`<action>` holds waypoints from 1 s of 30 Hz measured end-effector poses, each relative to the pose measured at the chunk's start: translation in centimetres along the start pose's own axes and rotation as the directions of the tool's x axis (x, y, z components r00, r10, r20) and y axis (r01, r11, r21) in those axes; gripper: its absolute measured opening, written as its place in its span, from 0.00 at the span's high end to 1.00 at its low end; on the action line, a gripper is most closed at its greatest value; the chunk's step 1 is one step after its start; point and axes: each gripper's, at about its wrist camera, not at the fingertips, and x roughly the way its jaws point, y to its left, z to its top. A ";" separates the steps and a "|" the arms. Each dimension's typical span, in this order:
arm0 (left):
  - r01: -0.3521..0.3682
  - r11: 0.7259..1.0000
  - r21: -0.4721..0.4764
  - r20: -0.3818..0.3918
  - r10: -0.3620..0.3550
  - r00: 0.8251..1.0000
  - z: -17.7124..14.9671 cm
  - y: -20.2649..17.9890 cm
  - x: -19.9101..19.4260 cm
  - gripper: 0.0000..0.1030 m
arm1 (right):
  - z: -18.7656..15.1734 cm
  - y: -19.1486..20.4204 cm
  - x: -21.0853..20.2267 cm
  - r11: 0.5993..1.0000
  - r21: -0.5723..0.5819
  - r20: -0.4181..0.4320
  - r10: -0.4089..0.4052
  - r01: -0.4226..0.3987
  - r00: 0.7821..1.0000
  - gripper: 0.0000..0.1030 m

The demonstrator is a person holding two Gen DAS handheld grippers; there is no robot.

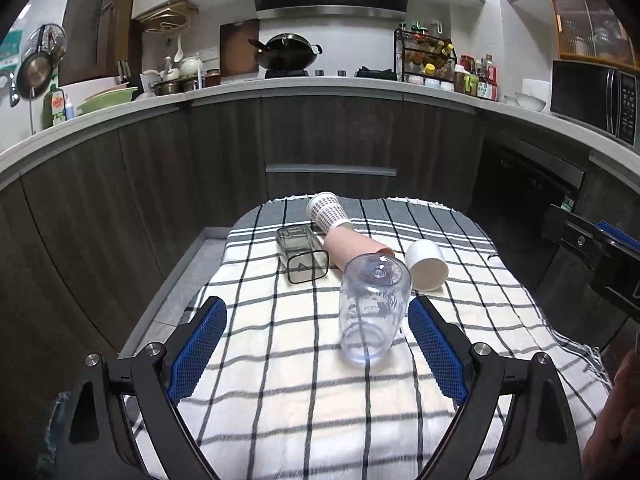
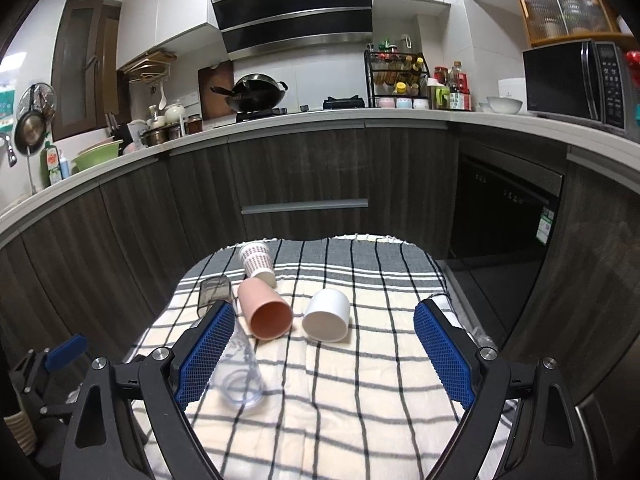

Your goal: Flip cup upside down

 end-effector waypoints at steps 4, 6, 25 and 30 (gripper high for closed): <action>-0.001 1.000 -0.014 0.028 0.002 1.000 0.3 0.7 -2.4 0.10 | 0.2 1.3 -2.3 0.999 -0.031 0.015 -0.011 0.011 1.000 0.11; -0.011 1.000 -0.019 0.040 0.012 0.999 0.7 1.1 -3.4 0.10 | 0.6 1.9 -3.7 0.999 -0.047 0.028 -0.019 0.021 0.999 0.11; -0.017 0.998 -0.060 0.073 0.022 0.997 3.1 2.6 -8.8 0.10 | 2.9 3.1 -10.2 0.996 -0.045 0.073 -0.068 0.072 0.995 0.11; -0.019 0.998 -0.057 0.085 0.024 0.996 3.3 2.6 -9.3 0.10 | 3.1 3.2 -10.9 0.996 -0.048 0.084 -0.072 0.076 0.994 0.11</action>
